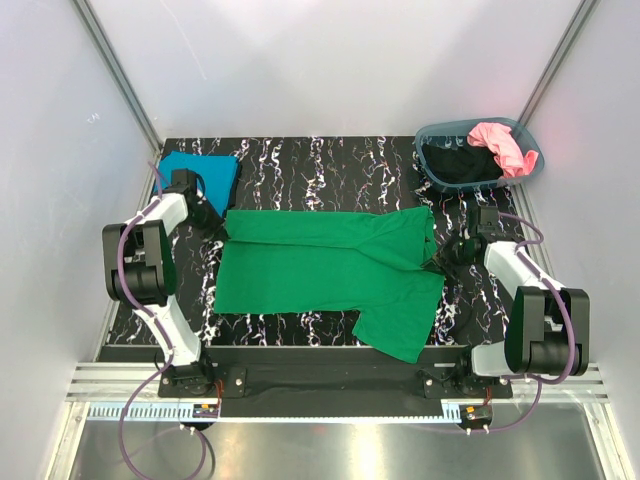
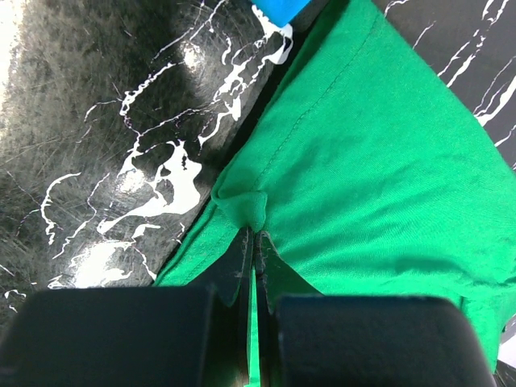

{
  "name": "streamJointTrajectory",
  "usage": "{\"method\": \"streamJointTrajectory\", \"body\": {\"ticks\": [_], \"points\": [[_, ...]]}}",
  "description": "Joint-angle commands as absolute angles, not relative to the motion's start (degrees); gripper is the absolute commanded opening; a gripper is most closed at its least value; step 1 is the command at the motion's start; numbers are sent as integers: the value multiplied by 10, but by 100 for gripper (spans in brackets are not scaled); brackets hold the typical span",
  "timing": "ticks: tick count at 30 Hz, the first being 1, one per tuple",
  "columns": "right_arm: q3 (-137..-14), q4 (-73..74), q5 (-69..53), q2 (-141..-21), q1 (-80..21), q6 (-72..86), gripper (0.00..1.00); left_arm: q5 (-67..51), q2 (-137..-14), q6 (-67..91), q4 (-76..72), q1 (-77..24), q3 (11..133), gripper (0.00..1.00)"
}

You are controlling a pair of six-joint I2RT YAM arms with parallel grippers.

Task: Fold and stack the t-shirts
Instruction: Fold the tshirt

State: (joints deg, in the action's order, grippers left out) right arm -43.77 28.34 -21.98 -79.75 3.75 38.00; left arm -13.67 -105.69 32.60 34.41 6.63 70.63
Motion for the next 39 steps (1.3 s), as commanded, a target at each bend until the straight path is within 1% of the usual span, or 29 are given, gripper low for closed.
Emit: {"method": "streamJointTrajectory", "body": {"ticks": [1,7,15,20,23,29,36,39], "points": [[-432,270,-220,-787,37,381,0,-119,-1056,323,333,66,700,0],[-436,268,-243,-786,38,390,0,-98,-1068,316,330,62,691,0],[-415,262,-234,-784,38,390,0,-88,-1083,308,337,59,692,0],[-465,296,-219,-766,38,387,0,-83,-1089,304,344,59,697,0],[-475,320,-217,-750,38,387,0,-82,-1091,304,347,59,700,0],[-433,323,-221,-730,37,398,0,-74,-1093,299,352,59,700,0],[-370,282,-253,-688,37,446,0,-72,-1099,295,352,59,696,0],[-344,283,-243,-679,37,450,0,-73,-1100,296,352,59,696,0]]}}
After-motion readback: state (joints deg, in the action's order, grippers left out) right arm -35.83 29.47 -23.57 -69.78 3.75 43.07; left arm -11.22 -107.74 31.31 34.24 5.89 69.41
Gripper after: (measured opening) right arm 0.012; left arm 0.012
